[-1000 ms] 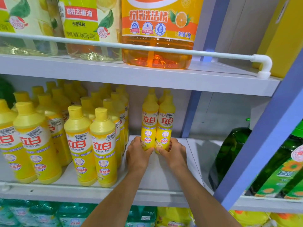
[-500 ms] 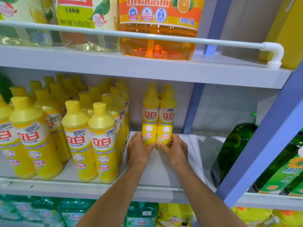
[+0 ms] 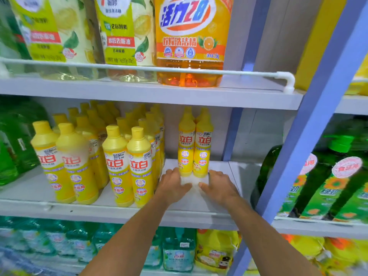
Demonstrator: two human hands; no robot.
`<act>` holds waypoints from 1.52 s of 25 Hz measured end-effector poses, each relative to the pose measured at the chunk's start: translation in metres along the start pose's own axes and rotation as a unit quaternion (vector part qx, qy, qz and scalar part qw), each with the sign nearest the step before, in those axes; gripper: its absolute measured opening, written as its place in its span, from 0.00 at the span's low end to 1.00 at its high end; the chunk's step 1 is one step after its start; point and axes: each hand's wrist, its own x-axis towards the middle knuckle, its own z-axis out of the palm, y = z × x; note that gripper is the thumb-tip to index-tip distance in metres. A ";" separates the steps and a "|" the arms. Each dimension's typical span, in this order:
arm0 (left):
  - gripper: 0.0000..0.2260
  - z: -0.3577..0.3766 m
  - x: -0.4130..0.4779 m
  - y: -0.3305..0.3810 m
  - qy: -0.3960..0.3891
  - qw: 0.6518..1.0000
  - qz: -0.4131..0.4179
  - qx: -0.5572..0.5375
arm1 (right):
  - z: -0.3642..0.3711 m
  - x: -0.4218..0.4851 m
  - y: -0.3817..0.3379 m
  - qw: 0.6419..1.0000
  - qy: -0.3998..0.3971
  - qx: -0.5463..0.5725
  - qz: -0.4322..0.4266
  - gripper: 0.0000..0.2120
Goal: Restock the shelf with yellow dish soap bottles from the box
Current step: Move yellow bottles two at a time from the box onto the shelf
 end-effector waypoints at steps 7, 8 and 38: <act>0.37 -0.050 -0.097 0.019 -0.093 0.958 0.154 0.221 | -0.048 -0.095 -0.020 0.991 -0.043 -0.113 -0.064 0.35; 0.36 -0.057 -0.115 0.019 -0.084 0.953 0.172 0.235 | -0.049 -0.113 -0.026 0.990 -0.034 -0.118 -0.063 0.35; 0.33 0.057 -0.400 -0.398 -0.311 0.929 -0.105 0.172 | 0.357 -0.317 -0.173 0.923 -0.349 -0.112 -0.119 0.34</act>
